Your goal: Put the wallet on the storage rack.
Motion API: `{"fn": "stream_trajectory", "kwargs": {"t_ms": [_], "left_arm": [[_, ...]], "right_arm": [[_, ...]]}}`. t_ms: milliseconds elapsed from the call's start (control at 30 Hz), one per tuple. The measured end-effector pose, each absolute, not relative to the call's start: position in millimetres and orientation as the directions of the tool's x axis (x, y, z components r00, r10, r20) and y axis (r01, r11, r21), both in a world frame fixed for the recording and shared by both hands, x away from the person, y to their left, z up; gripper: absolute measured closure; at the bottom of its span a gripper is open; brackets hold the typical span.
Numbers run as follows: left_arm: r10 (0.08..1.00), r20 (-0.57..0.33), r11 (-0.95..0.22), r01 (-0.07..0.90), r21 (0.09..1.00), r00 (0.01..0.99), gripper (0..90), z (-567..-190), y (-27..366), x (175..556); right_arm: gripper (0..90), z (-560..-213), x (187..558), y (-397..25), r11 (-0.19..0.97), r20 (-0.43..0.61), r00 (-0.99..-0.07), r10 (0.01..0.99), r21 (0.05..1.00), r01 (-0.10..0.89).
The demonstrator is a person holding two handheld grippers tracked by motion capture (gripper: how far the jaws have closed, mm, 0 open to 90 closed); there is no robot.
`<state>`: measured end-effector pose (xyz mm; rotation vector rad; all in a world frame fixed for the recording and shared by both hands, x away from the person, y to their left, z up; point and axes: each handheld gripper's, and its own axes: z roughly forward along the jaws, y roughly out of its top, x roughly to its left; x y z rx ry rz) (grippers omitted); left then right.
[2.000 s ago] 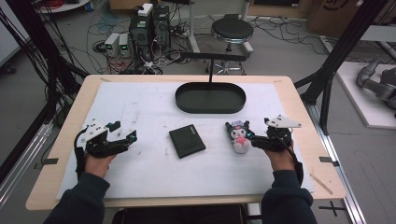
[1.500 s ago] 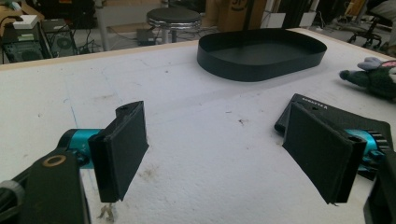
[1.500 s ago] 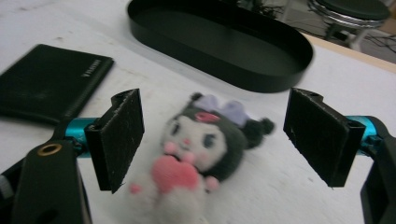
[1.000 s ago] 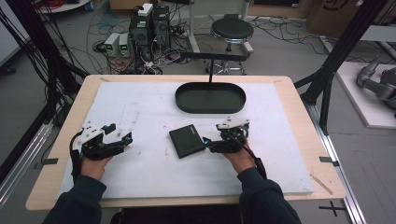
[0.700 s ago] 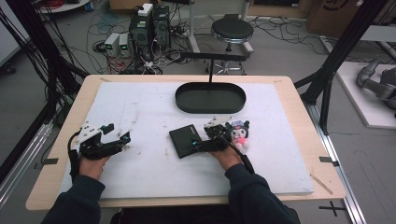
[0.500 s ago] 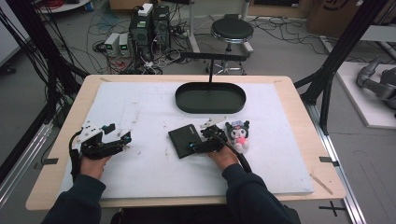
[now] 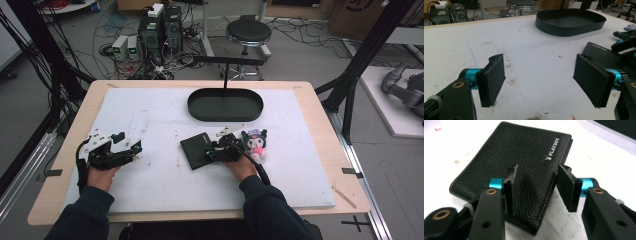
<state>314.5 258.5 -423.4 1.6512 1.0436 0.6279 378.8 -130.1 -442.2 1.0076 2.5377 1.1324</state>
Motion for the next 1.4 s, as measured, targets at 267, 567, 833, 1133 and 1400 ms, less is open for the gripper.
{"fn": "stream_trajectory", "kwargs": {"t_ms": [267, 567, 833, 1133, 1400], "left_arm": [[0.87, -0.087, -0.09, 0.331, 0.939, 0.486, 25.0, -424, 257, 315], [0.872, -0.086, -0.09, 0.331, 0.939, 0.482, 25.2, -424, 259, 315], [0.872, -0.091, -0.087, 0.335, 0.938, 0.481, 25.2, -424, 259, 315], [0.873, -0.09, -0.09, 0.34, 0.936, 0.479, 25.2, -425, 259, 316], [0.871, -0.087, -0.097, 0.343, 0.934, 0.483, 25.4, -425, 257, 316]], "right_arm": [[82.6, -438, 378, -134, 0.476, 0.061, -0.739, 0.67, 0.73, 0.491], [90.0, -427, 377, -143, 0.431, 0.09, -0.741, 0.666, 0.764, 0.48], [77.4, -420, 379, -155, 0.348, 0.183, -0.722, 0.668, 0.78, 0.52], [48.5, -447, 382, -129, 0.423, 0.2, -0.727, 0.656, 0.701, 0.575], [72.3, -443, 383, -133, 0.428, 0.168, -0.726, 0.667, 0.712, 0.558]]}}
